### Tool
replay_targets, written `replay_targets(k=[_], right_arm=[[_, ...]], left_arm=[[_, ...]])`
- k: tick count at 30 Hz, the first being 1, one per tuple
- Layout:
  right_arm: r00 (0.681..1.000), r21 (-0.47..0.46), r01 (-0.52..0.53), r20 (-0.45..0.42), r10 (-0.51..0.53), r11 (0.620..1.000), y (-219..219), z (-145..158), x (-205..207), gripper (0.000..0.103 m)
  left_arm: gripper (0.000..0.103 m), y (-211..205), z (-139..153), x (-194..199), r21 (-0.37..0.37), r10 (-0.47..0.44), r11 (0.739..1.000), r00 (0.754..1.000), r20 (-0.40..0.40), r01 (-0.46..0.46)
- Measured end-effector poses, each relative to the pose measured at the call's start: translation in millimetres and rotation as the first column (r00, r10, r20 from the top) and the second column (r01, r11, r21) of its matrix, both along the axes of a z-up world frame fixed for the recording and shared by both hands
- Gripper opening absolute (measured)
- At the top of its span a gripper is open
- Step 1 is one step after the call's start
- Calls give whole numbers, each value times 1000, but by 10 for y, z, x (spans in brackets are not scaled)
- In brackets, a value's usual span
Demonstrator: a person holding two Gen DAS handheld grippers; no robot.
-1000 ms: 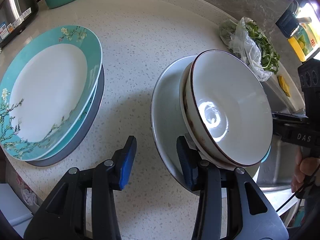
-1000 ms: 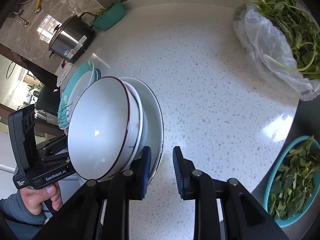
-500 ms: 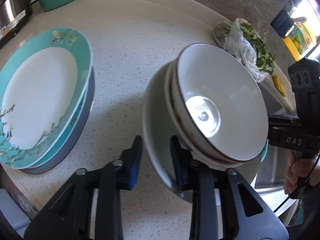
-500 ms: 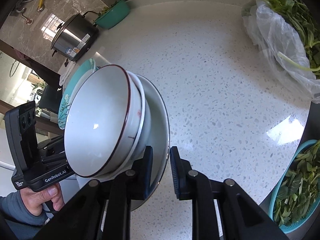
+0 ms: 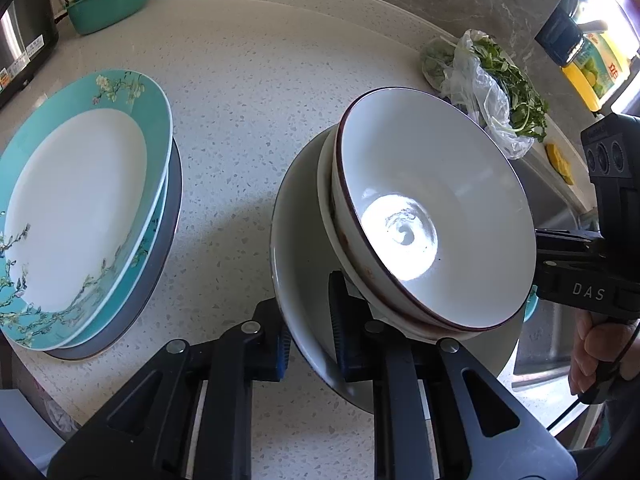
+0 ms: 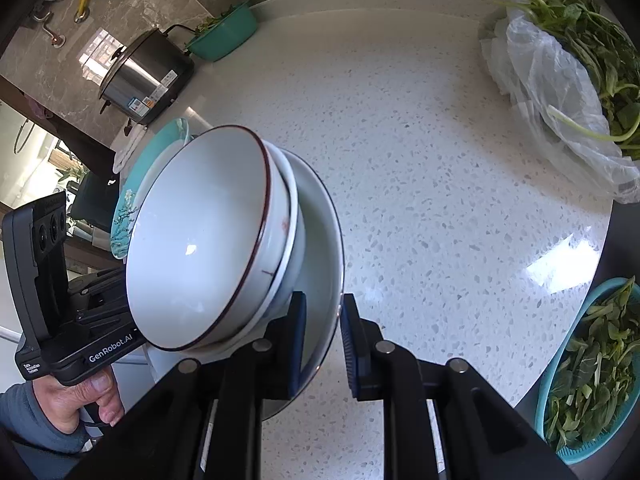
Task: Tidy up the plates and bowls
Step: 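Close both tools on the plate rim and lift the plate with bowls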
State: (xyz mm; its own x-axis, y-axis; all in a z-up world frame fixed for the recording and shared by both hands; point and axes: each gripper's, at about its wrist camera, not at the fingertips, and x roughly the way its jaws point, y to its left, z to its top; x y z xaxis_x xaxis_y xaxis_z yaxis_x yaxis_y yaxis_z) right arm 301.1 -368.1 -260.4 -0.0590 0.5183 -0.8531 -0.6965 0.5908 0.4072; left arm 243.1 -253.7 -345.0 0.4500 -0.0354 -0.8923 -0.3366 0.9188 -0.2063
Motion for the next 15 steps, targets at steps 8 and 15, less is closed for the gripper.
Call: replay_targets(k=[8,15], right_arm=[[1000,-10,21,2,-21,1000,-47,52,-30,19],[999,-11,43,14,-43,999,-116,235,-43,19]], left_arm=[[14,-38,77,16,9,-8,1000,1000,-1,8],[14,-92,284,-4,11,-14,1000,1000,9,14]])
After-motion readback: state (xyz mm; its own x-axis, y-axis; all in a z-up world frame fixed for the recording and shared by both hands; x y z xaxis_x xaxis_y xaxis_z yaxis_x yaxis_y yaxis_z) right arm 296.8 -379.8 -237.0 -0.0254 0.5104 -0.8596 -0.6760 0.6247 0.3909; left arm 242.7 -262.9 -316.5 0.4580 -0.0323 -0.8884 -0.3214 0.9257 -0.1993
